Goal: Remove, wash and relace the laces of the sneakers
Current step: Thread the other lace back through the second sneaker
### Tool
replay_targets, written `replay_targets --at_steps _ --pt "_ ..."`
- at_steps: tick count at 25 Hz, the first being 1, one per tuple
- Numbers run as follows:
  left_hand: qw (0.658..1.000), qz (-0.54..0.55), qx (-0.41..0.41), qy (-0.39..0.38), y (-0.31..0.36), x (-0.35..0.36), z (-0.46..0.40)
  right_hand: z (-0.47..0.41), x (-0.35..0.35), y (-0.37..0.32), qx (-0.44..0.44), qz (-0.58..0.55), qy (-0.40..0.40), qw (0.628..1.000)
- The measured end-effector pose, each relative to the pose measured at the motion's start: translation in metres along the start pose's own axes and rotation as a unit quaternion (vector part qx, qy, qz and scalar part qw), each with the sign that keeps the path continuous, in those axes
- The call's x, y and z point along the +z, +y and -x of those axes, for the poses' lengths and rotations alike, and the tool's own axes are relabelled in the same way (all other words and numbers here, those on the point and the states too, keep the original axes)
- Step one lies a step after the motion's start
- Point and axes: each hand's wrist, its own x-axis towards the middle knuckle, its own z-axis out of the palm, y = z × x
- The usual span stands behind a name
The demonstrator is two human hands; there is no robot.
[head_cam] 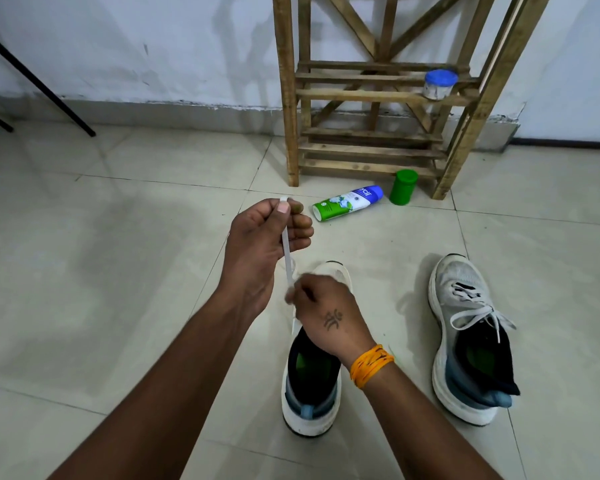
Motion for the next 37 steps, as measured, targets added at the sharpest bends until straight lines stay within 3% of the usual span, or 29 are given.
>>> replay_targets --at_steps 1,2,4,6,7,10,11,15,16,24,26,29,32,34,37 --pt "1.000 -0.004 0.002 -0.002 0.000 -0.001 -0.001 0.000 0.001 0.003 0.003 0.106 -0.018 0.994" --pt "1.000 -0.009 0.001 -0.003 0.000 -0.001 -0.001 0.001 0.003 0.002 0.002 0.135 -0.016 0.991" --pt "1.000 -0.016 -0.010 -0.004 -0.003 0.002 0.001 0.000 0.001 -0.010 -0.026 -0.019 0.012 0.999" --pt "1.000 -0.012 -0.022 -0.001 -0.005 0.004 0.003 -0.002 -0.003 -0.019 -0.034 -0.196 0.048 0.979" --pt "1.000 -0.008 -0.020 -0.003 -0.004 0.004 0.003 -0.003 -0.004 -0.017 -0.034 -0.187 0.053 0.980" --pt "1.000 -0.002 -0.010 -0.013 -0.003 0.001 0.001 -0.002 0.002 0.000 -0.004 0.070 -0.046 0.996" --pt "1.000 -0.008 -0.011 -0.014 -0.004 0.002 0.002 0.000 0.003 0.001 0.006 0.099 -0.061 0.993" --pt "0.999 -0.016 -0.039 -0.009 -0.012 0.006 0.007 -0.002 0.000 -0.011 -0.014 -0.163 0.017 0.986" --pt "0.999 -0.014 -0.040 -0.008 -0.013 0.005 0.007 -0.003 0.000 -0.012 -0.025 -0.182 0.028 0.983" --pt "0.996 -0.071 -0.042 -0.027 -0.024 0.000 0.006 0.004 0.003 -0.006 0.002 -0.121 -0.046 0.992" --pt "0.992 -0.117 -0.043 -0.033 -0.033 -0.004 0.005 0.007 -0.004 0.000 0.024 -0.111 0.000 0.994" --pt "0.984 -0.163 -0.067 -0.004 -0.055 -0.005 0.012 0.023 -0.015 0.030 0.084 -0.036 0.135 0.987" --pt "0.961 -0.258 -0.093 -0.034 -0.081 -0.001 0.024 0.041 -0.011 0.053 0.143 -0.012 0.123 0.982" --pt "0.922 -0.379 -0.052 -0.054 -0.094 0.000 0.029 0.046 0.001 0.060 0.139 0.012 0.100 0.985" --pt "0.878 -0.471 -0.021 -0.082 -0.102 0.002 0.036 0.049 0.015 0.064 0.107 0.037 0.160 0.981"
